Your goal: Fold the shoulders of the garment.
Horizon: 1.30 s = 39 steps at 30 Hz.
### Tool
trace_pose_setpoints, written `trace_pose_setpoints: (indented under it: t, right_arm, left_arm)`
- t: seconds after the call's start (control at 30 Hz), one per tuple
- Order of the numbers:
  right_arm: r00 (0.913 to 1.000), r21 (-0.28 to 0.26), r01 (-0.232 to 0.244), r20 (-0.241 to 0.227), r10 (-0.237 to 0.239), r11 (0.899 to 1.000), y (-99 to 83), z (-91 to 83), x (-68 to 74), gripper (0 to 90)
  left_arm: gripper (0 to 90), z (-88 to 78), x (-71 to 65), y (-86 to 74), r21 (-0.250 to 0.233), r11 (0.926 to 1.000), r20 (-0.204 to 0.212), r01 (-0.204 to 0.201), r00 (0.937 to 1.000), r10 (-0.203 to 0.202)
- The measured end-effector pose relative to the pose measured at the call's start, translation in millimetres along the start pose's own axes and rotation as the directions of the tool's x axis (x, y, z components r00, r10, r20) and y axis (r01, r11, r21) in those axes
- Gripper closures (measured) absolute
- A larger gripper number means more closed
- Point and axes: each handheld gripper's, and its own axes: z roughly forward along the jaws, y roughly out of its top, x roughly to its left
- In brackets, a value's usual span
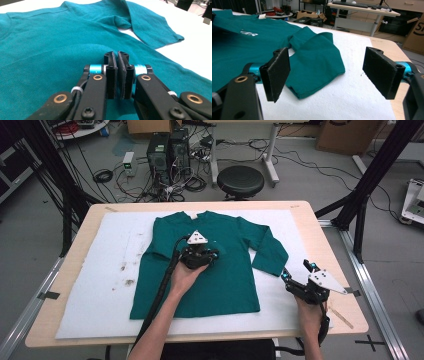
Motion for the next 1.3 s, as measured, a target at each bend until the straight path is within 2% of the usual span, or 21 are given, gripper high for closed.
trace_pose_setpoints:
  t: [0.17,0.37,0.47,0.5,0.57,0.7,0.8,0.97,1.07,1.2,1.3]
  right_arm:
    - [1.0,0.006,-0.001,0.0,0.001,1.0,0.0,-0.1,0.7,22.3]
    - [1.0,0.004,-0.001,0.001,0.001,1.0,0.1,0.2,-0.1,22.3]
    - [1.0,0.01,-0.002,-0.002,0.002,1.0,0.2,0.4,0.2,22.3]
    - [1.0,0.01,-0.002,-0.002,0.002,1.0,0.2,0.4,0.3,22.3]
    - [1.0,0.01,-0.002,-0.002,0.002,1.0,0.2,0.4,0.3,22.3]
    - [1.0,0.01,-0.002,-0.002,0.002,1.0,0.2,0.4,0.3,22.3]
    - [1.0,0.012,-0.003,-0.002,0.003,1.0,0.3,0.5,0.3,22.3]
    - [1.0,0.007,-0.002,-0.002,0.002,1.0,0.3,0.7,-0.6,22.3]
    - [0.9999,0.01,-0.01,0.001,0.01,1.0,0.3,0.5,-0.6,22.2]
    - [0.9998,0.012,-0.02,0.004,0.02,1.0,0.3,0.8,-1.6,22.1]
    - [0.9994,0.021,-0.035,0.007,0.035,0.999,0.6,1.5,-2.4,21.4]
  left_arm:
    - [85.6,4.3,-5.1,1.4,0.009,0.9998,0.009,-0.019,0.9998,0.018]
    - [85.5,11.3,-6.3,-0.3,0.03,0.9994,0.011,-0.017,0.9998,0.016]
    - [85.2,11.4,-6.4,-0.2,0.025,0.9996,0.016,-0.014,0.9998,0.014]
    - [83.4,10.8,-6.2,0.2,0.013,0.9999,0.024,-0.006,0.9997,0.006]
    - [71.8,9.1,-5.9,1.5,-0.009,0.9999,0.037,0.01,0.9993,-0.01]
    - [60.9,4.1,-5.6,3.9,-0.025,0.9997,0.012,0.007,0.9999,-0.007]
    - [58.3,-0.2,-3.4,4.8,-0.014,0.9999,-0.01,0.005,0.9999,-0.005]
    - [51.6,-15.8,-0.3,6.8,-0.019,0.9993,-0.056,-0.032,0.9979,0.031]
    - [44.6,-27.5,4.8,4.6,-0.022,0.9994,-0.058,-0.025,0.998,0.024]
    - [33.5,-49.9,14.9,-2.1,-0.02,0.9994,-0.09,-0.027,0.9957,0.025]
    - [27.3,-67.0,22.8,-7.6,-0.051,0.9986,-0.111,-0.016,0.9937,0.01]
